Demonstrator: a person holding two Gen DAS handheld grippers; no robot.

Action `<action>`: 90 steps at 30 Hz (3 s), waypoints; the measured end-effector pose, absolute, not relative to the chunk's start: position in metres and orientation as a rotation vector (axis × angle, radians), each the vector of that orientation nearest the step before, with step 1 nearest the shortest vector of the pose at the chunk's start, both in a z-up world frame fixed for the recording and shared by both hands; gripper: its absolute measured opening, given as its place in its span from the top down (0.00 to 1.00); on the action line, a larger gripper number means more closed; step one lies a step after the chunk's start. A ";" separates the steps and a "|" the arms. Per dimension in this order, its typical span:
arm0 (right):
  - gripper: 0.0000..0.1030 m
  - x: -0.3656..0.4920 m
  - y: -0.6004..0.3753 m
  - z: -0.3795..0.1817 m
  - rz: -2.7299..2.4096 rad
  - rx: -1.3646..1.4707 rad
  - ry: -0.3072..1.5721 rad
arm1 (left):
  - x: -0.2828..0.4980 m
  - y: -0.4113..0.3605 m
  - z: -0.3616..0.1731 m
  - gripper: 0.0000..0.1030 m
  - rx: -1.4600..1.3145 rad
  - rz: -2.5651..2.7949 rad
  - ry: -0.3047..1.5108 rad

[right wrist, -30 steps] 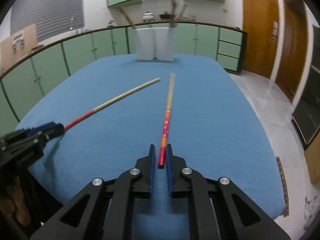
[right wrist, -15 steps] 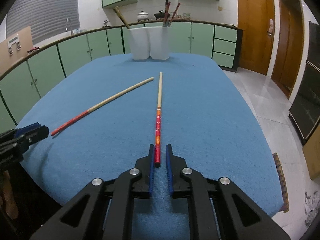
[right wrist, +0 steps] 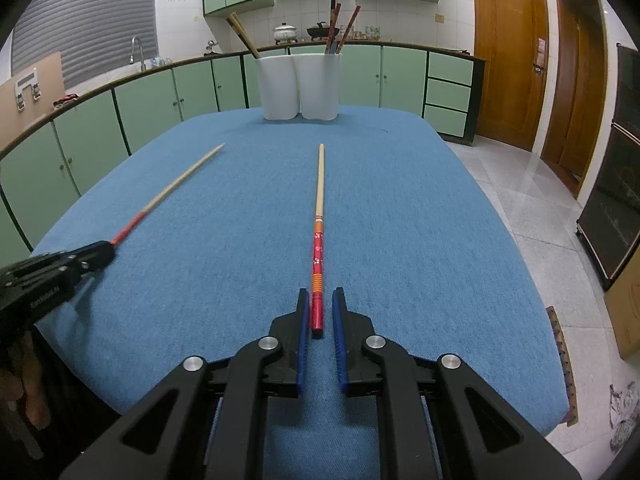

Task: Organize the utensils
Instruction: 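Grasp a red-patterned chopstick with the right tool while the left tool grasps the other, then lift both red-patterned chopsticks and carry them toward the white holder, then lower both chopsticks into the holder tip-down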

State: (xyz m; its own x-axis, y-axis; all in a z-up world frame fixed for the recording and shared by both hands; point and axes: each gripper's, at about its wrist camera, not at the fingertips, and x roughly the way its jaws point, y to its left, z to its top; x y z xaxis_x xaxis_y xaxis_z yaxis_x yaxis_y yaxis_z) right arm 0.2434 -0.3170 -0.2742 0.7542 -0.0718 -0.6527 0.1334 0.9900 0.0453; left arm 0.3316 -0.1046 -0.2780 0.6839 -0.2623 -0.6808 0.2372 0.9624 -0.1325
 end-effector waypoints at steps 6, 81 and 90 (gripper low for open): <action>0.85 0.237 -0.315 -0.274 -0.106 0.073 0.704 | 0.323 -0.111 -0.275 0.81 -0.003 -0.288 0.772; 0.94 0.277 -0.320 -0.087 0.006 0.028 0.602 | 0.362 -0.105 -0.078 0.95 0.005 -0.477 0.617; 0.94 0.335 -0.319 -0.053 0.054 -0.031 0.699 | 0.400 -0.127 -0.062 0.95 0.051 -0.534 0.635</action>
